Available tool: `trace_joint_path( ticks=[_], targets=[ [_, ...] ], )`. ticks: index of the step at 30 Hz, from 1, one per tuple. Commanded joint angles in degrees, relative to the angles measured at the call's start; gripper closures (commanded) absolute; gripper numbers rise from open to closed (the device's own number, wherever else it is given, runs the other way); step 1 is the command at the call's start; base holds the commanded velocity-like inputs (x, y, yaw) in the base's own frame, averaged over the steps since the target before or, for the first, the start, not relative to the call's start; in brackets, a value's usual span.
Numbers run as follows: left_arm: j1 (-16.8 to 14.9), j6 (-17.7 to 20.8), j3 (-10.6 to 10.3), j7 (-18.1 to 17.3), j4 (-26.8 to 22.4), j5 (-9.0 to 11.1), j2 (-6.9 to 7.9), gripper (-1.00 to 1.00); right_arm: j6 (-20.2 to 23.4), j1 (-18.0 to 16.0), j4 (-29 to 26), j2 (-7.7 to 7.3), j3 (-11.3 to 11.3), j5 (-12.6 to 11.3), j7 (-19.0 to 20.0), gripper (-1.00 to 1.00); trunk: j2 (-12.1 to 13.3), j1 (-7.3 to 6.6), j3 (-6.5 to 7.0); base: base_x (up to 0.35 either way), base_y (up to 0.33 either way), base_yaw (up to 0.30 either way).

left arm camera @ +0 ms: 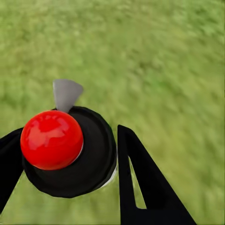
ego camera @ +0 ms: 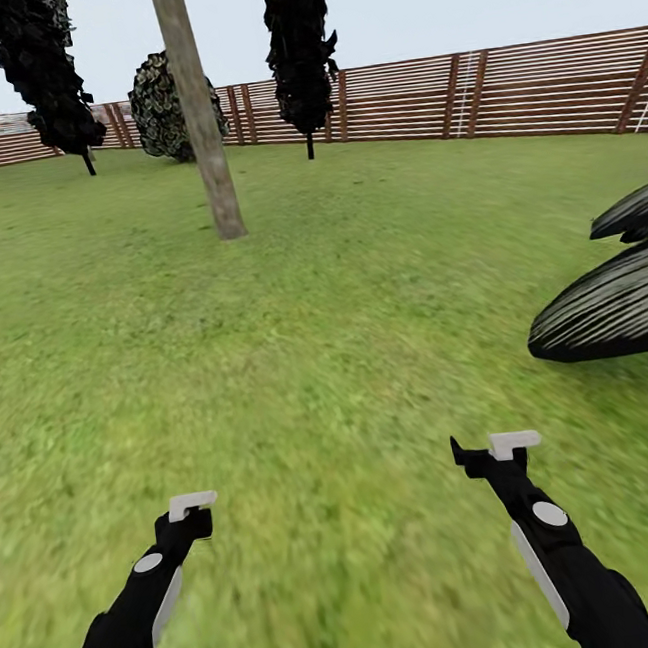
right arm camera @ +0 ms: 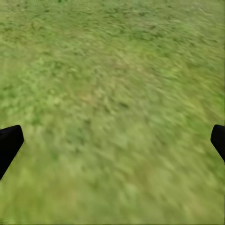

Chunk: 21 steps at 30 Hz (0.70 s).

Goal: In the garden, pick up the pesticide atomizer on the floor and spray pesticide onto both trees until each tree trunk is fully covered.

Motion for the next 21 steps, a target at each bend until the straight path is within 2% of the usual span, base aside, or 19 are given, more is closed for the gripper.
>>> trace_joint_path(
  ticks=[1, 13, 21],
  targets=[
    [0.0, 0.0, 0.0, 0.0, -0.01, 0.0, 0.0, 1.0, 0.0, 0.0, 0.0, 0.0, 0.0, 0.0, 0.0, -1.0, 0.0, 0.0, 0.0, 0.288, 0.2, 0.0],
    [0.0, 0.0, 0.0, 0.0, -0.01, 0.0, 0.0, 1.0, -0.14, 0.0, 0.0, 0.0, 0.0, 0.0, 0.02, -1.0, 0.0, 0.0, 0.0, 0.288, 0.201, 0.0],
    [0.0, 0.0, 0.0, 0.0, -0.01, 0.0, 0.0, 1.0, -0.18, 0.0, -0.03, 0.0, 0.0, -0.09, 0.03, -1.0, 0.0, 0.0, 0.0, 0.288, 0.201, 0.229]
  ],
)
